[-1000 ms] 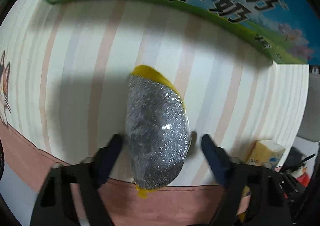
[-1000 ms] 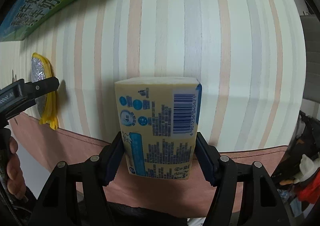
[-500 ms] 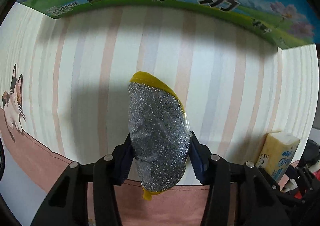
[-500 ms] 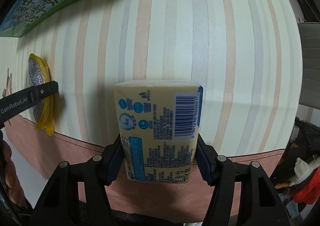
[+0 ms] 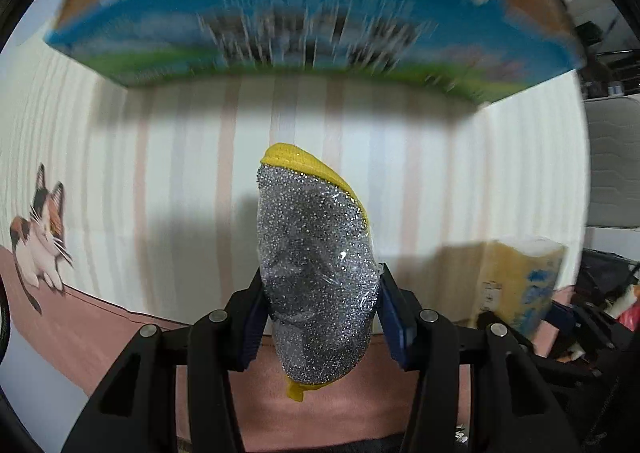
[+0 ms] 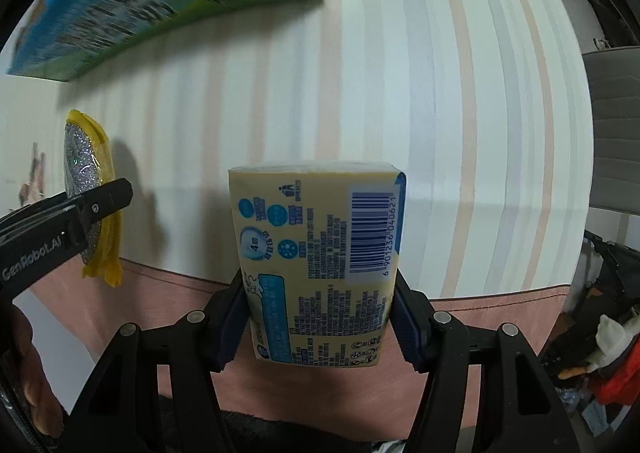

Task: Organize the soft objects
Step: 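Carry the sponge and milk carton over the box and lower them in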

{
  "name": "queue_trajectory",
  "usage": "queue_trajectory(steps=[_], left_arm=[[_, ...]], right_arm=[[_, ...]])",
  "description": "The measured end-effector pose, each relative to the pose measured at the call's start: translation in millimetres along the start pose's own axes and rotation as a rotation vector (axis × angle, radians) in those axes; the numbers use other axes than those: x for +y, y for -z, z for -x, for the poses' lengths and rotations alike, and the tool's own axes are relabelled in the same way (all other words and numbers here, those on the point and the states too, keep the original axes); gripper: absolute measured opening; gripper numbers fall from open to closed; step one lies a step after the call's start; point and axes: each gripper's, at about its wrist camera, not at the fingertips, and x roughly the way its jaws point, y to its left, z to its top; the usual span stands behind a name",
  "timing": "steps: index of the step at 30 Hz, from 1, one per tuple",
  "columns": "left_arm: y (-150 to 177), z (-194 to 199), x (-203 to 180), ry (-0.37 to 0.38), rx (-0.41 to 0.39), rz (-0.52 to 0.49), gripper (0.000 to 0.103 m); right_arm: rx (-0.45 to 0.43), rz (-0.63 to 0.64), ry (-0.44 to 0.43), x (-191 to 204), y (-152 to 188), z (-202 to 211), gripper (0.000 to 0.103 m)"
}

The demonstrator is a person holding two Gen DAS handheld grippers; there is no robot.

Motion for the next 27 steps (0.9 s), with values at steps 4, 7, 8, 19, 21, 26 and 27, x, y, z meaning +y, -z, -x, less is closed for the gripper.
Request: queue_trajectory(steps=[4,7,8,19,21,26,27], left_arm=[[-15,58,16,0.048,-0.091,-0.03,0.047],[-36,100,31,0.063,-0.137,-0.046,0.047],[-46,113,37,0.058,-0.152,-0.054,0.047],[-199,99,101,0.055,0.028,-0.003,0.047],[-218,85,106,0.05,0.078,-0.004,0.047],[-248,52,109,0.009,0.172,-0.003,0.047],[-250,45,107,0.0,0.187,-0.015,0.047]], right_arm=[[-0.058,0.003,-0.085,13,-5,42,0.065],[-0.127,0.015,-0.162,30,-18,84,0.065],[-0.157,0.027,-0.185,39,-26,102,0.065],[-0.262,0.045,-0.254,126,-143,141,0.065],[-0.226,0.032,-0.25,131,-166,122,0.065],[-0.133,0.006,-0.265,147,-192,73,0.065],[-0.114,0.007,-0.263,149,-194,66,0.065]])
